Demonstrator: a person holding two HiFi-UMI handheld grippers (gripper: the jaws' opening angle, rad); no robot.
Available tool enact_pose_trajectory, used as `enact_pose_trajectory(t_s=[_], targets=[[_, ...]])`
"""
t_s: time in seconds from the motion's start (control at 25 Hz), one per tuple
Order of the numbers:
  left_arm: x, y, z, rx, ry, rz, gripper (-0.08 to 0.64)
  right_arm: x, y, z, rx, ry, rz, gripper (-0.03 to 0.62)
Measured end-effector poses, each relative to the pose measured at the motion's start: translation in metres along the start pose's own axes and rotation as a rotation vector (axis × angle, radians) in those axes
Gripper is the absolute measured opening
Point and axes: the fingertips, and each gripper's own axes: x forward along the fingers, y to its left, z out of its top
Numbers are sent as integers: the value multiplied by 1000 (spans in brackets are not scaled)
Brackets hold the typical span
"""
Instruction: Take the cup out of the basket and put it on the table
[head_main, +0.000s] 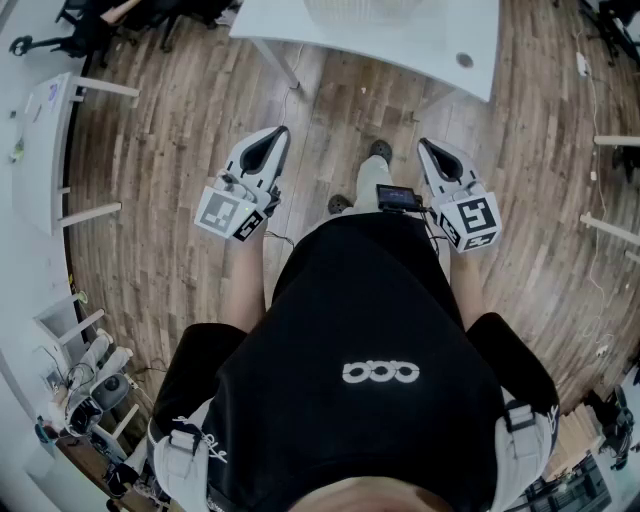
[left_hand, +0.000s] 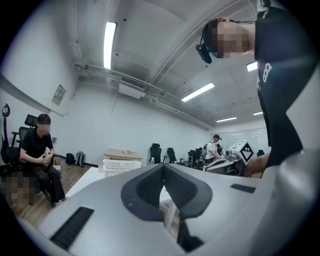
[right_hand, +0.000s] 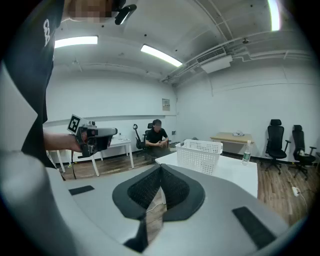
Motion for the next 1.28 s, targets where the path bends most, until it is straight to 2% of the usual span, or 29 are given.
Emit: enact_pose_trajectory(t_s=[0.44, 0.64, 1.04, 1.28], targets=[[34, 22, -4, -15, 9, -6, 8, 19, -31, 13, 27, -11, 10, 25], [63, 45, -3, -14, 16, 1, 8, 45, -63, 23, 12, -4, 13, 25], [155, 97, 23, 26, 32, 77, 8, 112, -147, 59, -21, -6, 106, 26], [210, 113, 27, 36, 50, 112, 8, 134, -204, 64, -19, 1, 139, 26]])
